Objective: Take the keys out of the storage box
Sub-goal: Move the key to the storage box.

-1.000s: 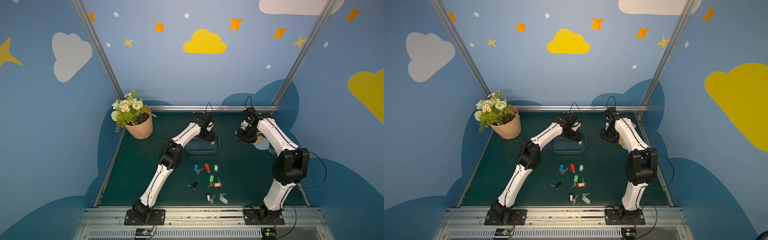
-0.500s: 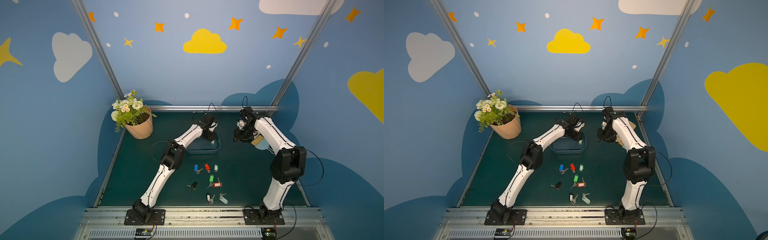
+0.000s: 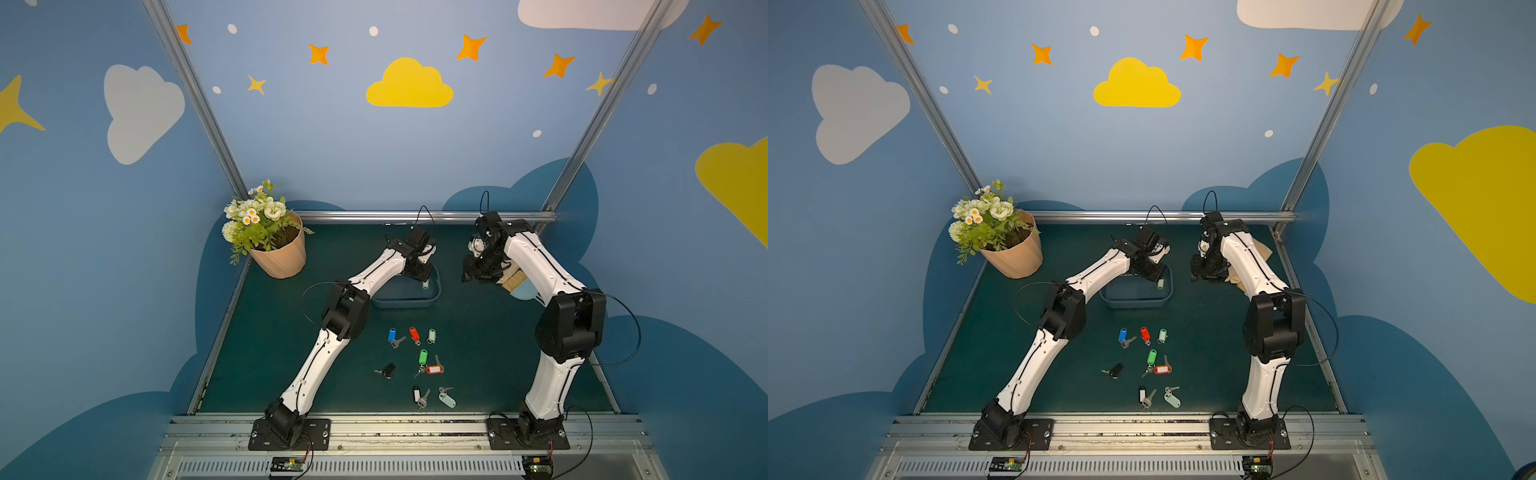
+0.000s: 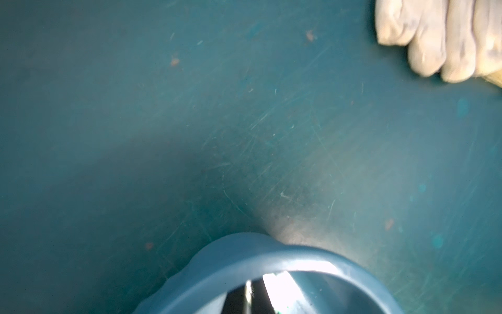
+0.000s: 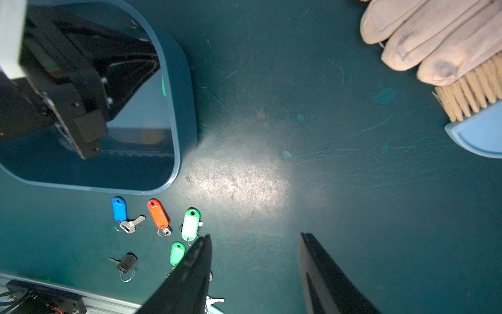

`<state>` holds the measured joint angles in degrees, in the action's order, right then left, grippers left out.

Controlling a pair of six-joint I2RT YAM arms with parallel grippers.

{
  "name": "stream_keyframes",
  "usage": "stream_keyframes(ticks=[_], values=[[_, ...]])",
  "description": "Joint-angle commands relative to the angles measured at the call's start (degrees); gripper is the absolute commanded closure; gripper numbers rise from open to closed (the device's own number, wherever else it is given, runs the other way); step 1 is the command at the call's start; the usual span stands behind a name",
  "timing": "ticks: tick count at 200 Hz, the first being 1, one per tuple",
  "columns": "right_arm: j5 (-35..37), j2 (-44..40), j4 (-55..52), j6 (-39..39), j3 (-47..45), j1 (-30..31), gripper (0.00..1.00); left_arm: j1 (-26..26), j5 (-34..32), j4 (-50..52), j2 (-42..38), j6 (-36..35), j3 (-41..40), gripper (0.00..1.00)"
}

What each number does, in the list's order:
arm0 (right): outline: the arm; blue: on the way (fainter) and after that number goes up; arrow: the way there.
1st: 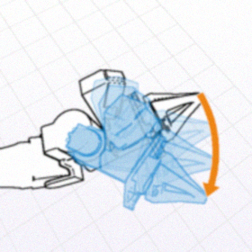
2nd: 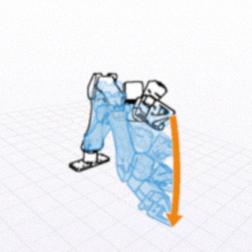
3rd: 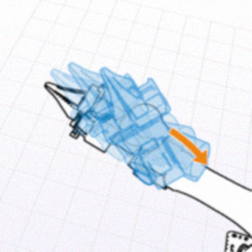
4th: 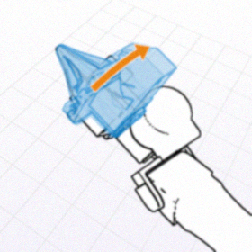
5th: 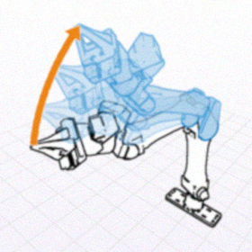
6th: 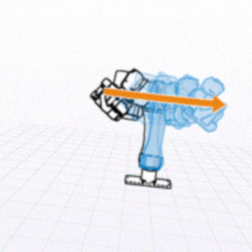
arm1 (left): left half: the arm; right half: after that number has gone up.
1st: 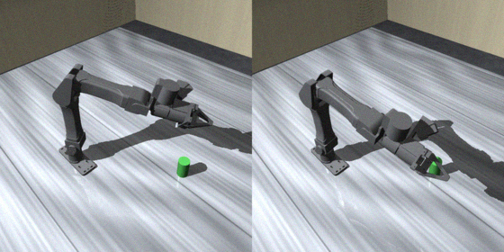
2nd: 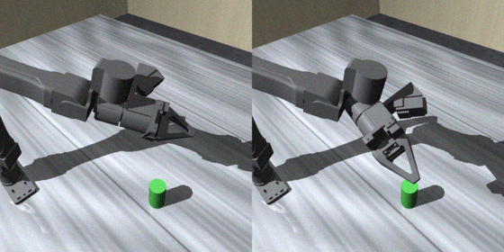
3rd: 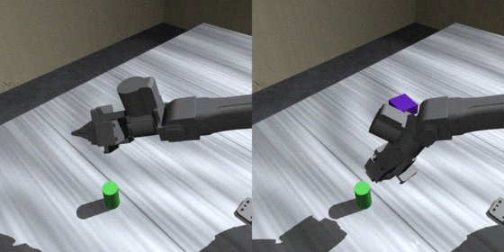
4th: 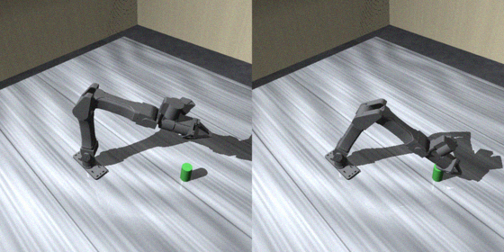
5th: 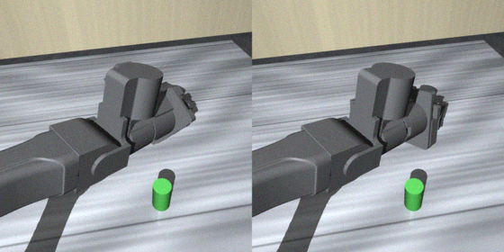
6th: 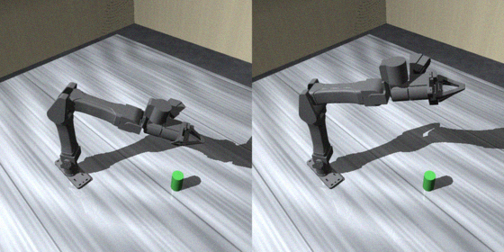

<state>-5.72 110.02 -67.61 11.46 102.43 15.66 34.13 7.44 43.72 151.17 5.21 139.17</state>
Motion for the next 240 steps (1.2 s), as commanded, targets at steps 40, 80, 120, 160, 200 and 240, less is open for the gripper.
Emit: stream_keyframes(ticks=[40,80,120,160,200,240], values=[[-1.66,1.25,-1.20,-1.10,0.49,0.35,0.43,0.21,-2.84,0.97,-0.88,-0.87,-1.28,0.33],[-1.92,1.32,-1.20,-1.58,0.57,0.41,0.43,0.45,-4.57,0.62,0.52,-0.93,-1.11,0.39],[-2.29,1.85,-1.47,-1.72,1.34,0.45,0.44,0.52,-7.88,3.30,-0.67,-2.37,-1.27,0.60],[-2.19,1.95,-1.16,-1.64,1.01,0.51,0.44,0.49,-13.66,6.38,-4.40,-3.03,-4.97,0.62],[-2.97,2.56,-0.68,-1.58,1.34,0.72,0.44,0.45,-13.23,6.02,-3.87,-2.80,-2.84,0.52],[-2.99,2.40,-0.68,-1.62,0.63,1.10,0.44,0.22,-7.22,2.73,-2.37,0.37,0.47,0.32]])
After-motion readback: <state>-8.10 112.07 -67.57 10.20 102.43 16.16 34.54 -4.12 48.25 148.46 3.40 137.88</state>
